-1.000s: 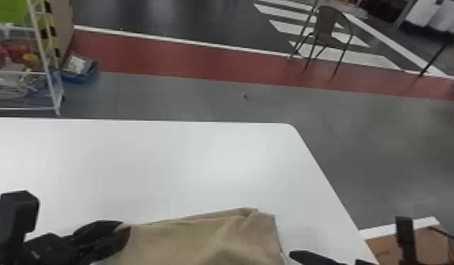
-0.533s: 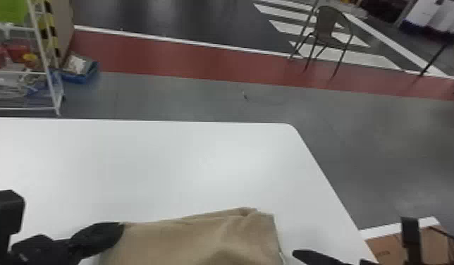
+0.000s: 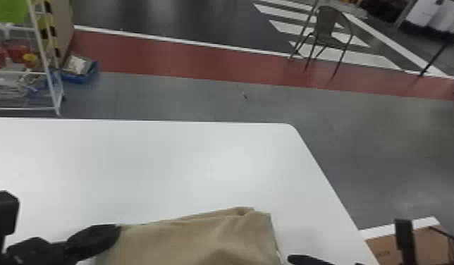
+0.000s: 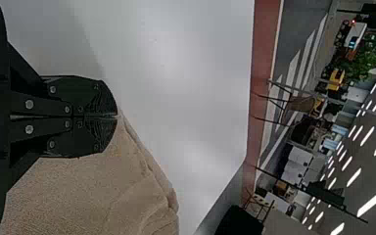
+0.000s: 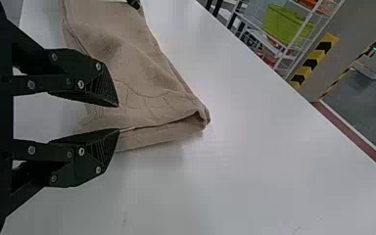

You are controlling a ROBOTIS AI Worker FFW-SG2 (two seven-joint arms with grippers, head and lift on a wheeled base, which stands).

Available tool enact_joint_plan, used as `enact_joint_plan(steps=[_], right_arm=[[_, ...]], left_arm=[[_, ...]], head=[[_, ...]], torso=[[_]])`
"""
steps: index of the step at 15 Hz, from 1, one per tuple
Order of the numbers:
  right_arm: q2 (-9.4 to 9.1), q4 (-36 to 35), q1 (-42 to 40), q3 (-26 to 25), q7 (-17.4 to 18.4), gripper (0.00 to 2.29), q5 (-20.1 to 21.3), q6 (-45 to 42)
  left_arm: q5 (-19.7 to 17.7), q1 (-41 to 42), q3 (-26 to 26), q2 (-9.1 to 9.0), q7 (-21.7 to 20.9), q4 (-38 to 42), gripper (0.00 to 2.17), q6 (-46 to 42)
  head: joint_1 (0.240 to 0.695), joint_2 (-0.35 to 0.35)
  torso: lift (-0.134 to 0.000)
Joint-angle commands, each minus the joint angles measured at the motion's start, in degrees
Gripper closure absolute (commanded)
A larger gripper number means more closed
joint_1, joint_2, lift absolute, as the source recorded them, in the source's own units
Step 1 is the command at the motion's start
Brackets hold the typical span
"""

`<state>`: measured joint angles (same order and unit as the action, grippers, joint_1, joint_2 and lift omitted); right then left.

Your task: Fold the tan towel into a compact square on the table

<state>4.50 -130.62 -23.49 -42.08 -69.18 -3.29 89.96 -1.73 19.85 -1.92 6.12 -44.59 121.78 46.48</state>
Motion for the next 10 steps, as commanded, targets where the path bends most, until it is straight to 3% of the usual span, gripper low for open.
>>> enact_joint_plan(steps=[1, 4, 7, 10], right_arm=[[-0.19, 0.19, -0.06, 2.88, 0.36, 0.43, 1.97, 0.12], [-0.28, 0.27, -0.41, 5.16, 0.62, 0.44, 3.64, 0.12], [-0.28, 0.27, -0.41, 5.25, 0.62, 0.62, 3.55, 0.12], [-0.19, 0.54, -0.41, 5.6, 0.62, 1.19, 3.82, 0.12]], left_arm=[[-0.02, -0.08, -0.01, -0.05, 0.03, -0.23, 1.26, -0.11], [-0.11, -0.08, 0.16, 0.04, 0.03, -0.49, 1.26, -0.11], [-0.11, -0.08, 0.43, 0.04, -0.06, -0.58, 1.26, -0.11], [-0.02, 0.01, 0.51, 0.12, -0.06, -0.67, 1.26, -0.11]], head=[[0.695, -0.35], [0.695, -0.35], [0.695, -0.35], [0.695, -0.35]], torso=[[-0.123], [-0.123], [-0.123], [-0.123]])
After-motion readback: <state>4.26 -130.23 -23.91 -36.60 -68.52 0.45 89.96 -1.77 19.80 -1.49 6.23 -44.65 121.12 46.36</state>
